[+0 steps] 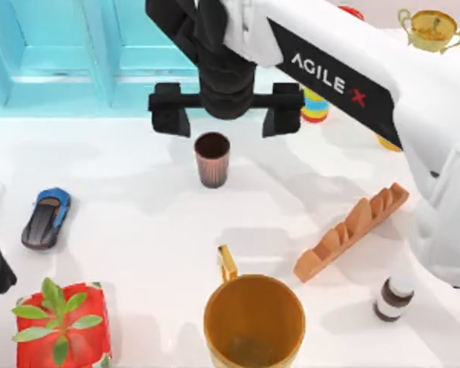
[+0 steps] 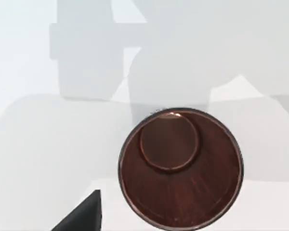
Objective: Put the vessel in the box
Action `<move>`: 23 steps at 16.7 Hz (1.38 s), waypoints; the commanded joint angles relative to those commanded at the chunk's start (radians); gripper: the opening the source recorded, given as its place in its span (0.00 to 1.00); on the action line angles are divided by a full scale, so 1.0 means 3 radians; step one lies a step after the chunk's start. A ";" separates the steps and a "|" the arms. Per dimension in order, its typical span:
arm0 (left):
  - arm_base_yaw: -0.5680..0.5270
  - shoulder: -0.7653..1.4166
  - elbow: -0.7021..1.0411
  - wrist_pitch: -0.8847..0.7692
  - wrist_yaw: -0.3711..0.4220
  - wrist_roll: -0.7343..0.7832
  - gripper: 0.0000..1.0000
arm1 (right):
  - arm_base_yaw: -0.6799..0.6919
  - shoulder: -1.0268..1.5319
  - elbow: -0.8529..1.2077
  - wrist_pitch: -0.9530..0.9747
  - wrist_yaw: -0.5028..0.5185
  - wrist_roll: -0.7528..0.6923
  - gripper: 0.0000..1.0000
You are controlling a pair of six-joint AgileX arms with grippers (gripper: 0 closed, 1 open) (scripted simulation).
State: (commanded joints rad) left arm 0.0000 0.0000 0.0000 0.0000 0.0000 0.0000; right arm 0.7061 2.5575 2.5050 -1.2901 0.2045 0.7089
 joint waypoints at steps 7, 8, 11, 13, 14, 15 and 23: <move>0.0000 0.0000 0.0000 0.0000 0.0000 0.0000 1.00 | -0.0060 0.0097 -0.0523 0.0620 -0.0012 -0.0059 1.00; 0.0000 0.0000 0.0000 0.0000 0.0000 0.0000 1.00 | -0.0060 0.0097 -0.0523 0.0620 -0.0012 -0.0059 1.00; 0.0000 0.0000 0.0000 0.0000 0.0000 0.0000 1.00 | -0.0060 0.0097 -0.0523 0.0620 -0.0012 -0.0059 0.85; 0.0000 0.0000 0.0000 0.0000 0.0000 0.0000 1.00 | -0.0060 0.0097 -0.0523 0.0620 -0.0012 -0.0059 0.70; 0.0000 0.0000 0.0000 0.0000 0.0000 0.0000 1.00 | -0.0060 0.0097 -0.0523 0.0620 -0.0012 -0.0059 0.62; 0.0000 0.0000 0.0000 0.0000 0.0000 0.0000 1.00 | -0.0060 0.0097 -0.0523 0.0620 -0.0012 -0.0059 0.55; 0.0000 0.0000 0.0000 0.0000 0.0000 0.0000 1.00 | -0.0060 0.0097 -0.0523 0.0620 -0.0012 -0.0059 0.00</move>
State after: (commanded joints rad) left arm 0.0000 0.0000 0.0000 0.0000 0.0000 0.0000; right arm 0.6879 2.5866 2.3481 -1.1041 0.2010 0.6911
